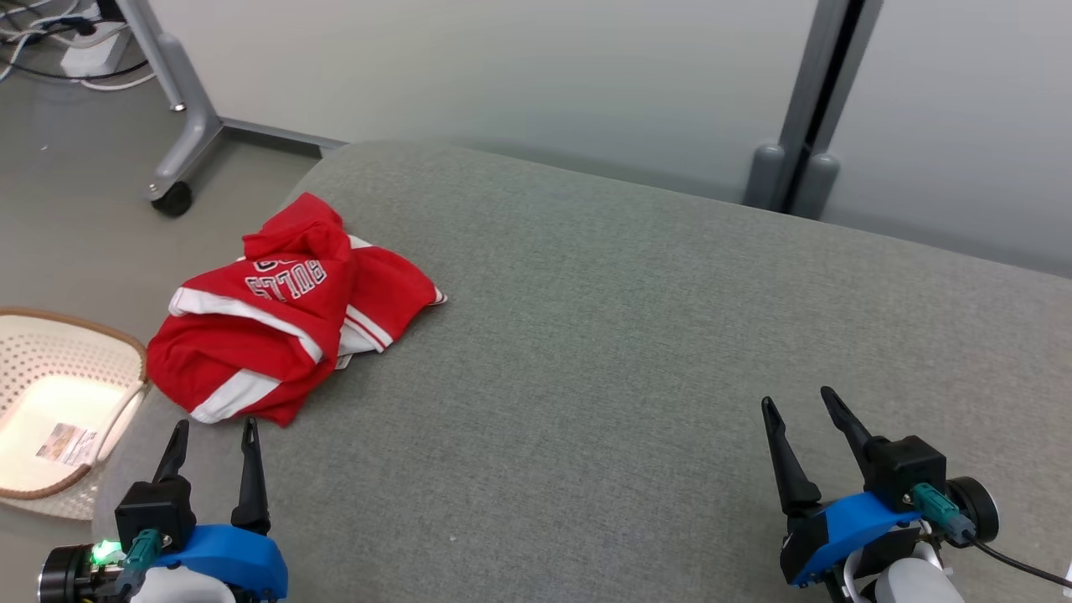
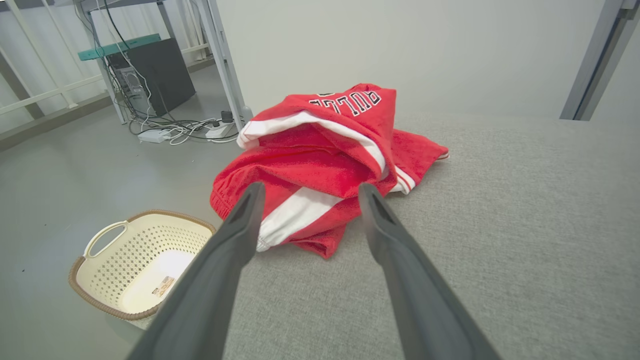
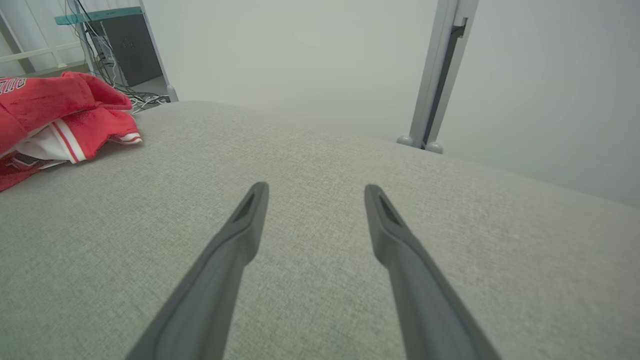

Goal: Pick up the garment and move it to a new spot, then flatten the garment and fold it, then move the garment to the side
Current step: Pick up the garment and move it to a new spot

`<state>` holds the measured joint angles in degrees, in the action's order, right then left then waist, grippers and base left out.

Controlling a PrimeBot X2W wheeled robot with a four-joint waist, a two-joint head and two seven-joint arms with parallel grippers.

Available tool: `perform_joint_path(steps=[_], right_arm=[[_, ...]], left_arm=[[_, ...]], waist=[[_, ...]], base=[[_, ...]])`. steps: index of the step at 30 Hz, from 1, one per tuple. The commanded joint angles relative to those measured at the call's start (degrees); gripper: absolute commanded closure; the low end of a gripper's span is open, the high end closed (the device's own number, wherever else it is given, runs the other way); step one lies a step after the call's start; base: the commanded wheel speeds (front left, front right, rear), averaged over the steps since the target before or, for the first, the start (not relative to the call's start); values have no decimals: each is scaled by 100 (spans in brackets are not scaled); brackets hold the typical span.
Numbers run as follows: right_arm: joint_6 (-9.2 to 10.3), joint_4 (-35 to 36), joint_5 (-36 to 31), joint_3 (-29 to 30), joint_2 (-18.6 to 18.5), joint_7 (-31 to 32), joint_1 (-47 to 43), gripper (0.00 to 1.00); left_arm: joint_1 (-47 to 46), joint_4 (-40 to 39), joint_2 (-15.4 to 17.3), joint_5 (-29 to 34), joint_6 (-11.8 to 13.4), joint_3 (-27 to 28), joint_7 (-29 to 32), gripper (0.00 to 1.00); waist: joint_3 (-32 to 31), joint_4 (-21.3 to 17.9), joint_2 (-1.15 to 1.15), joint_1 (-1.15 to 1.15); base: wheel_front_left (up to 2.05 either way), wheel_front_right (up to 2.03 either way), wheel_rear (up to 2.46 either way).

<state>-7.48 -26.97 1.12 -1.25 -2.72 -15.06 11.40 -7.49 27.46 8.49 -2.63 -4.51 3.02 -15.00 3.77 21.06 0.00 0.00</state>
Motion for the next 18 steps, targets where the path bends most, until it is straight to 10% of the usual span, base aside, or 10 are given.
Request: perform_joint_path(steps=[1, 18], right_arm=[[-3, -21, -3, -11, -32, -18, 73, 0], [-2, -85, -119, -147, -32, -18, 283, 0]], left_arm=[[-87, 12, -2, -31, 21, 35, -27, 0], [-396, 128, -25, -184, -153, 464, -27, 0]], waist=[[133, 185, 0, 0], [480, 331, 0, 0]], base=[[0, 0, 0], [0, 0, 0]])
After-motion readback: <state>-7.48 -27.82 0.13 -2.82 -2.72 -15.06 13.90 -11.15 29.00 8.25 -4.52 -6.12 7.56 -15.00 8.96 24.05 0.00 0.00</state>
